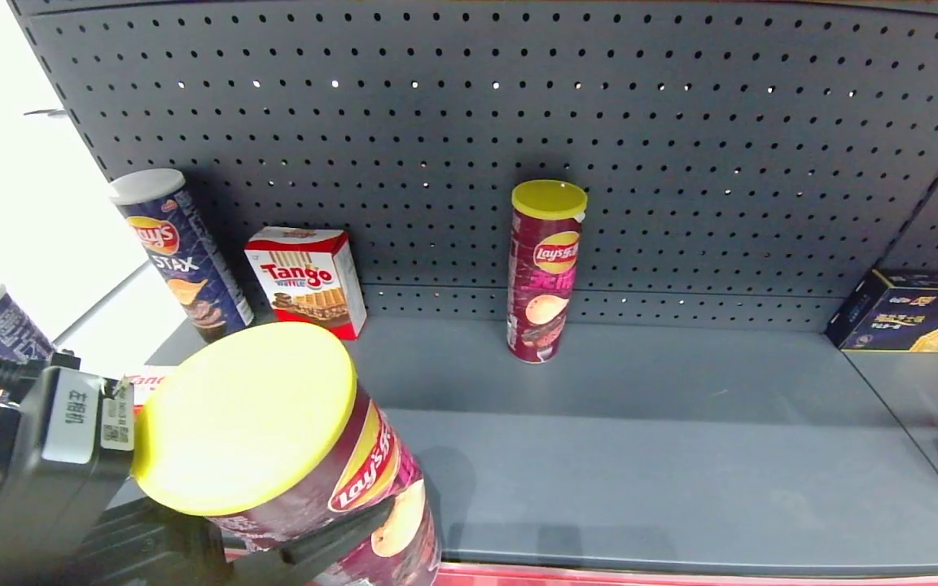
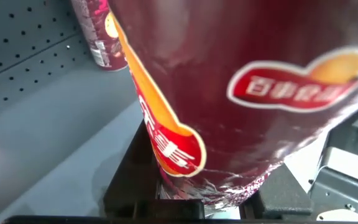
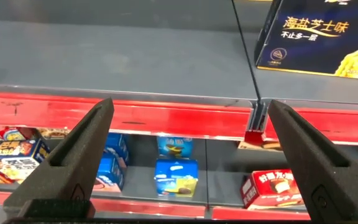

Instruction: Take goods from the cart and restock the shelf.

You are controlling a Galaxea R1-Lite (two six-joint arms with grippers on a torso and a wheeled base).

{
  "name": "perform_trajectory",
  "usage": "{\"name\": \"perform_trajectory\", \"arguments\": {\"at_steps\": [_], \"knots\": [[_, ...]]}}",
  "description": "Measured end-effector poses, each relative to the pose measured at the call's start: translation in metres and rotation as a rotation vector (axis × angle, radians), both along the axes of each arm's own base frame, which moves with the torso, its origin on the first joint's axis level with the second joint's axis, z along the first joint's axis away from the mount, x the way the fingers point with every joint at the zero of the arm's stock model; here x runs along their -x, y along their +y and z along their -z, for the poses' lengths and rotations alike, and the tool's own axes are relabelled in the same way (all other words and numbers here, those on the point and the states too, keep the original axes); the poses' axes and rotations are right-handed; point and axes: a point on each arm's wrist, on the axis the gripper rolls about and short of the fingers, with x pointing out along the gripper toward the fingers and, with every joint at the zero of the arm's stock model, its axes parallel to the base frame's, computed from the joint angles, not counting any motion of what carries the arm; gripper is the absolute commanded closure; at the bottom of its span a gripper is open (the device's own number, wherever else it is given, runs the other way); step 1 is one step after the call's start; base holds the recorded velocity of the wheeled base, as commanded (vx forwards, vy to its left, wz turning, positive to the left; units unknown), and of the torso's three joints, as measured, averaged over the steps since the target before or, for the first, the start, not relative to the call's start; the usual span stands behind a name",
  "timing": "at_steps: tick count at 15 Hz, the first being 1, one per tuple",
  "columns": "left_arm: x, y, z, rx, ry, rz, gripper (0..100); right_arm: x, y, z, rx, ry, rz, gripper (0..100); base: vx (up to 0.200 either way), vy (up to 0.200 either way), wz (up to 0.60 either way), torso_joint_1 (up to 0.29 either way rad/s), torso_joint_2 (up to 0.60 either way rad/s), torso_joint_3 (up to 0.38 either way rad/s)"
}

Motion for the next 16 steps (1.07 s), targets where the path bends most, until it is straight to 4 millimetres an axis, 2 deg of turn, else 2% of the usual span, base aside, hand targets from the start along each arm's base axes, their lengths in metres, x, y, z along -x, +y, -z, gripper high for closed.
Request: {"name": "perform_trajectory", "arguments": {"at_steps": [4, 9, 13, 16], "knots": [[-0.009, -0.004, -0.002, -0.002, 0.007, -0.017, 100, 0.001, 0.001, -0.051, 0.023, -0.034, -0.068, 0, 0.0, 0.0, 0.0, 0.0, 0.0, 0.0], [-0.016, -0.004, -0.001, 0.007, 0.036, -0.043, 100, -0.032, 0.006, -0.124, 0.057, 0.002, -0.34, 0, 0.0, 0.0, 0.0, 0.0, 0.0, 0.0], [-0.018, -0.004, -0.003, 0.021, 0.041, -0.054, 100, -0.069, 0.016, -0.146, 0.064, 0.069, -0.482, 0, 0.0, 0.0, 0.0, 0.0, 0.0, 0.0], [-0.019, -0.004, -0.004, 0.022, 0.041, -0.055, 100, -0.108, 0.028, -0.157, 0.078, 0.05, -0.522, 0, 0.0, 0.0, 0.0, 0.0, 0.0, 0.0]]}}
